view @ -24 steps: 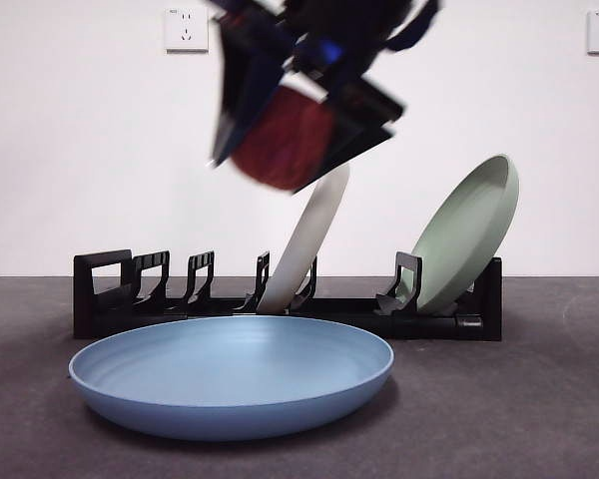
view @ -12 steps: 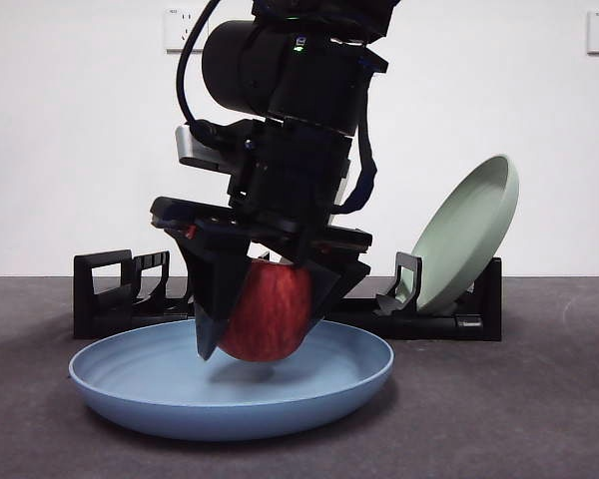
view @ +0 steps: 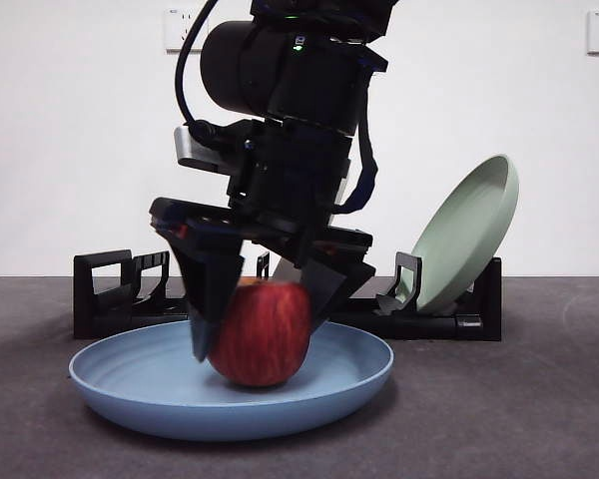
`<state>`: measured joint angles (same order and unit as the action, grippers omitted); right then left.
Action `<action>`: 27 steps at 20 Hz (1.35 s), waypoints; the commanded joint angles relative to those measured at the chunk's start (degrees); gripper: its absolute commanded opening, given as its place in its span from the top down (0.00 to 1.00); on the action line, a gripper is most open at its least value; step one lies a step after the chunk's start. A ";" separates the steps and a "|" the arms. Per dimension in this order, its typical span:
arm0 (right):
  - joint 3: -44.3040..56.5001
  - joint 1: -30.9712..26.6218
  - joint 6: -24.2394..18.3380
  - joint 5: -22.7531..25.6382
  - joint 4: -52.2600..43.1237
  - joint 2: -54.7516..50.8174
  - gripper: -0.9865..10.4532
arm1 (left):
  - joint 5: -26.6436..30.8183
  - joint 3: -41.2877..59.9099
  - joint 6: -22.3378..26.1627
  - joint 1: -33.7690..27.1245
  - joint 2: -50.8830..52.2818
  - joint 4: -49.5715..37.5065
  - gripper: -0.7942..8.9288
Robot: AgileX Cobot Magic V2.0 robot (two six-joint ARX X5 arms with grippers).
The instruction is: Take the blue plate from the plate rack,put the plate on the table,take the apple from the table,put the apple in the plate
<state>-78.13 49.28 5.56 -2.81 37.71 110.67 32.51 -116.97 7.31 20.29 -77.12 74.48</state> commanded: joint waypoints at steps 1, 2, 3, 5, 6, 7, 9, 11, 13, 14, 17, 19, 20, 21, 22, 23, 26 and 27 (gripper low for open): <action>-0.15 0.31 0.11 0.13 0.07 0.35 0.49 | -0.09 0.15 -1.33 -0.15 0.07 1.16 0.44; -0.15 0.28 -0.13 0.13 0.07 0.35 0.49 | -0.07 0.15 -1.36 -0.15 0.07 1.66 0.44; -0.15 0.31 -0.11 0.13 0.07 0.35 0.49 | -0.09 0.15 -1.38 -0.15 0.07 1.99 0.44; -0.15 0.31 -0.11 0.13 0.07 0.35 0.49 | -0.09 0.15 -1.73 -0.15 0.07 2.62 0.44; -0.15 0.33 -0.11 0.15 -0.04 0.35 0.49 | -0.11 0.15 -1.88 -0.15 0.07 2.89 0.44; -0.15 0.35 -0.20 0.17 -0.17 0.35 0.49 | -0.15 0.15 -2.34 -0.15 0.07 3.21 0.44; -0.35 0.31 -0.70 0.20 -0.13 0.11 0.49 | -1.79 0.15 -3.28 -0.15 0.07 3.61 0.44; -0.81 -0.37 -0.68 0.17 0.39 -1.18 0.49 | -7.02 0.15 -3.28 -0.15 0.07 3.61 0.44; -0.98 -0.90 -0.68 0.15 0.57 -3.61 0.50 | -15.04 0.15 -3.23 -0.15 0.07 3.61 0.44; -1.01 -0.90 -0.68 0.17 0.57 -4.87 0.50 | -18.71 0.15 -3.10 -0.15 0.07 3.61 0.44; -1.01 -1.62 -0.72 0.17 1.33 -10.43 0.50 | -29.29 0.15 -1.11 -0.15 0.02 3.39 0.44; -1.01 -2.05 -0.72 0.13 1.92 -14.71 0.50 | -34.73 0.15 -0.17 -0.15 0.02 3.17 0.44; -1.01 -2.16 -0.83 0.17 2.25 -16.52 0.50 | -36.74 0.17 0.22 -0.15 0.00 3.21 0.44; -1.01 -2.49 -1.40 0.15 2.60 -18.82 0.51 | -38.88 0.26 0.42 -0.13 0.00 3.28 0.44; -1.01 -2.86 -1.84 0.22 2.99 -20.79 0.51 | -40.52 0.31 0.48 -0.13 0.00 3.30 0.44; -1.01 -3.28 -2.40 0.22 3.48 -23.06 0.54 | -42.05 0.33 0.52 -0.13 0.00 3.41 0.47; -1.01 -4.11 -3.19 0.24 5.25 -29.05 0.68 | -45.33 0.35 1.75 -0.07 0.00 3.45 0.64; -1.01 -4.44 -3.52 0.20 5.84 -30.99 0.73 | -46.23 0.35 2.05 -0.04 0.00 3.45 0.72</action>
<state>-79.29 44.91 3.18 -2.76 43.27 81.14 -12.78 -116.95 7.97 20.29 -77.12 76.44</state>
